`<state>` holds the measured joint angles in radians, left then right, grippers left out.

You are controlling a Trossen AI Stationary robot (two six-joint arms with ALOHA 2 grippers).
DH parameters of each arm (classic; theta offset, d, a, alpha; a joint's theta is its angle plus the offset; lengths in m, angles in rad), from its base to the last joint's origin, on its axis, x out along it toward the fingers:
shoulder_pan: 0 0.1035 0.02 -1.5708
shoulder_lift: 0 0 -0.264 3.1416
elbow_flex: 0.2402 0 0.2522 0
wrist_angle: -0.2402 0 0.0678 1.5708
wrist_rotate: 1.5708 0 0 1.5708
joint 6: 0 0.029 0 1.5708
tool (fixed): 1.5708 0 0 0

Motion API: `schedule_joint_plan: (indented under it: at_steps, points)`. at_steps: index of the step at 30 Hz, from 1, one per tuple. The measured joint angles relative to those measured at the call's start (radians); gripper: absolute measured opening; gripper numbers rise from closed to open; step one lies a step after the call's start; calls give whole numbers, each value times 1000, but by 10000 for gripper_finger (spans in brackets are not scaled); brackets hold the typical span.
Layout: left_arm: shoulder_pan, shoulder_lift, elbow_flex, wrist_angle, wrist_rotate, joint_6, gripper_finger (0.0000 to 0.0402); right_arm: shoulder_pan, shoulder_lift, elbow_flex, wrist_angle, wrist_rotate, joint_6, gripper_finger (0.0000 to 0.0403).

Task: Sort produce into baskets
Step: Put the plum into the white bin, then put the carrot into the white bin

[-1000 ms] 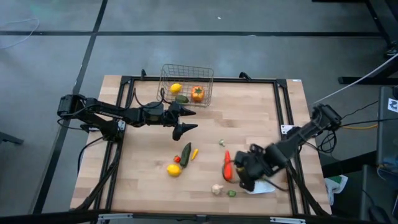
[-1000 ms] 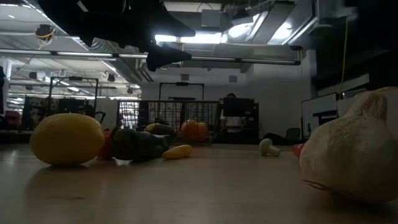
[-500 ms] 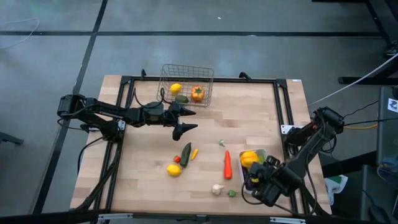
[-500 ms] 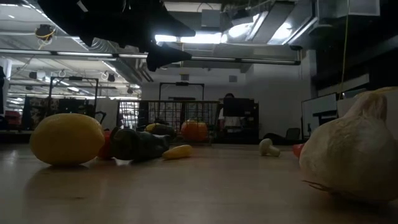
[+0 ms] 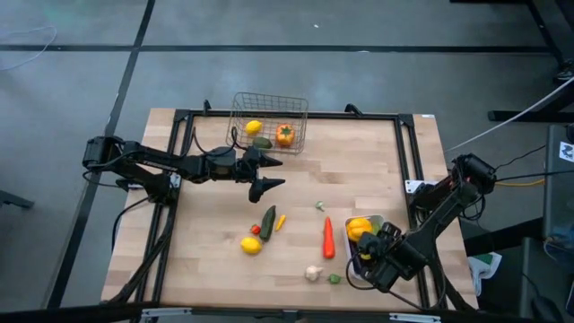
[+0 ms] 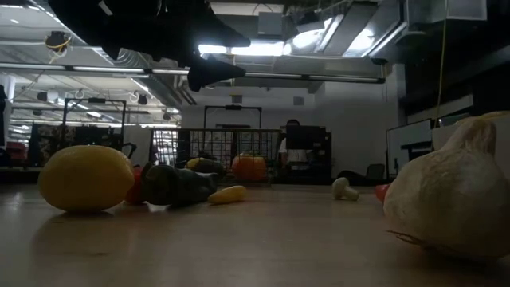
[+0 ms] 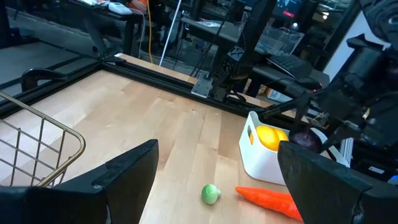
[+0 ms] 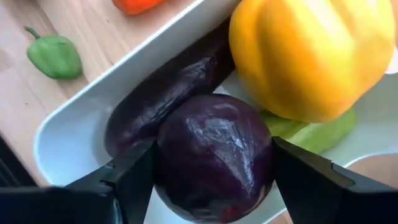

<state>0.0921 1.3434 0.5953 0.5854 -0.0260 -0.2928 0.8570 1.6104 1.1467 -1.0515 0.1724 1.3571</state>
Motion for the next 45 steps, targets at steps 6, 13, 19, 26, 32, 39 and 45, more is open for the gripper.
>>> schedule_joint_plan:
  at_steps: [6, 13, 19, 26, 32, 39, 45]
  points:
    - [0, 0, 0, 0, 0, 0, 327, 0, 0, -10, 11, -7, -1, 289]
    - [0, 0, 0, 0, 0, 0, 327, 0, 0, -10, 11, -7, -3, 289]
    - [0, 0, 0, 0, 0, -3, 327, 0, 0, -10, 12, -7, -4, 289]
    - [0, 0, 24, -9, 0, -42, 327, 0, 0, -10, 13, -34, -29, 312]
    - [-16, 0, 97, -190, -4, -42, 327, 0, 0, -10, 13, -52, -29, 389]
    - [-54, 0, 158, -338, -40, -73, 327, 0, -1, -10, 11, -74, -28, 371]
    - [-73, 0, 159, -340, -42, -87, 327, -9, -2, 60, -48, -94, -25, 359]
